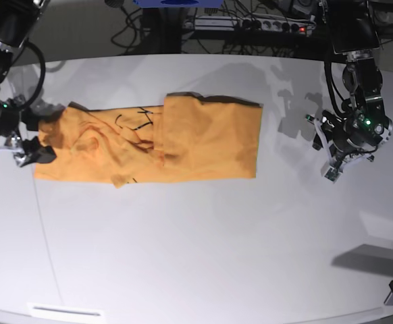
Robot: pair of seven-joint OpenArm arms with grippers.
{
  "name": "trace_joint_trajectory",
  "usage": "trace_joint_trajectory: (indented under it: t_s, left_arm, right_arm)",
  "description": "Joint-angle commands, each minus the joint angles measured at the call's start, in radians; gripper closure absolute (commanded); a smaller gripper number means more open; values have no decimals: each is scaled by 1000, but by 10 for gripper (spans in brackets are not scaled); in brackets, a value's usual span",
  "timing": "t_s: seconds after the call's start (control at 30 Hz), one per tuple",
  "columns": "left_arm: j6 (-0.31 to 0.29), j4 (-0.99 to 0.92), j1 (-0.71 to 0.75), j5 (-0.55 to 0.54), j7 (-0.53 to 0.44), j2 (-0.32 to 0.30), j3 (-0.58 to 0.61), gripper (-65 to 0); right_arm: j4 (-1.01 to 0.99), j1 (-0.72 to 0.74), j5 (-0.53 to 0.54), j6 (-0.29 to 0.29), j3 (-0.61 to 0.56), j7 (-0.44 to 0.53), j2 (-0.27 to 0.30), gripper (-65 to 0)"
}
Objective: Fold the T-shirt properly
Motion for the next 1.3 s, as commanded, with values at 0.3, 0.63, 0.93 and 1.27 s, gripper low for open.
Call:
trace_joint_trajectory:
  t_s: [0.3,0.63,0.93,1.27]
  left_arm:
    - [2,15,-12,-2,-9,-20,-6,-225]
    - [2,15,-20,-2,-9,-19,-6,-225]
    - [2,15,-17,-2,-9,-19,-6,-225]
    - [2,15,-12,-4,-9,-20,-6,-225]
  right_arm:
    - [17,25,14,6,-39,0,6,-560]
    - [17,25,14,8,-40,-2,6,-534]
    - [17,39,14,9,-88,-14,11,-461]
    - [9,63,14,9,-140,-6,11,-461]
